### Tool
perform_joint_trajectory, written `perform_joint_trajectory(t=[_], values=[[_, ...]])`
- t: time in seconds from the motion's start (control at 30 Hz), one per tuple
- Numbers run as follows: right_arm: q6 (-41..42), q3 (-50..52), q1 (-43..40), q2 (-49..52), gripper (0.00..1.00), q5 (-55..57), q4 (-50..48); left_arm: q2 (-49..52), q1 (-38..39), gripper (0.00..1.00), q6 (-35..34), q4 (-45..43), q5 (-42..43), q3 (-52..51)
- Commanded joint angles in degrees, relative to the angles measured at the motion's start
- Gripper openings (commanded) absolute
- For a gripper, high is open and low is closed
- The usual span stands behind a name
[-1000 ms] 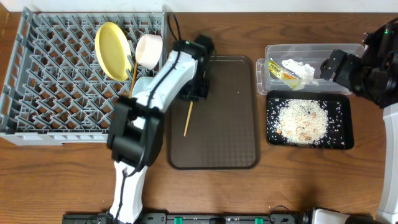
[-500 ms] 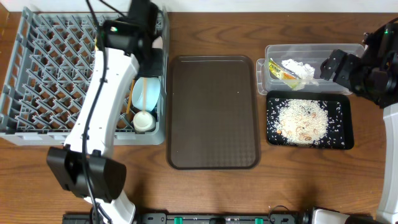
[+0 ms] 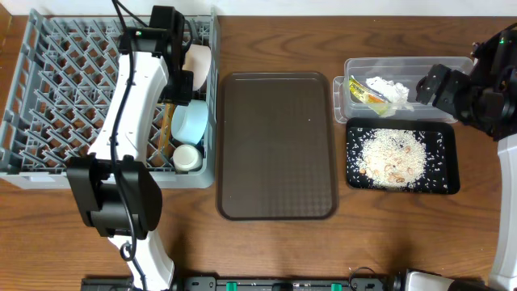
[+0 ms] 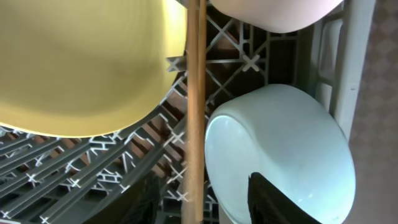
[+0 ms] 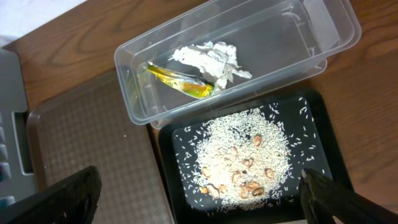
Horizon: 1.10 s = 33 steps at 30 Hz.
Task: Sort waste into correct bins and load items into the dishwasher
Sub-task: 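Carry the second chopstick left and place it in the rack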
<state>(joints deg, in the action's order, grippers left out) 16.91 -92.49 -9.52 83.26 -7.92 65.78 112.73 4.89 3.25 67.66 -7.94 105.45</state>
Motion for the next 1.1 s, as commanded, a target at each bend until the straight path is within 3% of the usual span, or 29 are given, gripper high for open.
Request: perform_joint_trajectory(t=[0.0, 0.27, 0.53, 0.6, 0.63, 0.7, 1.07], values=[[-0.5, 0.0, -0.3, 0.1, 0.99, 0.2, 0.0, -0.2, -0.2, 0.48, -0.8, 0.4, -0.7, 0.1], [-0.5, 0.0, -0.3, 0.1, 0.99, 0.2, 0.0, -4.1, 0.0, 0.46, -4.9, 4.5, -0.3, 1.6], [-0.5, 0.0, -0.3, 0.1, 0.99, 0.2, 0.0, -19.9, 0.0, 0.48, -10.4, 9.2, 0.5, 2.3], [-0.5, 0.0, -0.3, 0.1, 0.99, 0.2, 0.0, -23.5, 0.0, 0.56, -12.0, 9.9, 2.8, 2.3], [-0.5, 0.0, -0.3, 0.1, 0.99, 0.2, 0.0, -24.9, 0.0, 0.7, -12.3, 10.4, 3.9, 2.3], [-0.5, 0.0, -0.3, 0.1, 0.99, 0.2, 0.0, -27.3, 0.0, 0.82, -12.4, 11.6, 5.8, 2.3], [-0.5, 0.0, -0.3, 0.1, 0.99, 0.2, 0.0, -30.0, 0.0, 0.88, -14.3, 11.6, 6.0, 2.3]])
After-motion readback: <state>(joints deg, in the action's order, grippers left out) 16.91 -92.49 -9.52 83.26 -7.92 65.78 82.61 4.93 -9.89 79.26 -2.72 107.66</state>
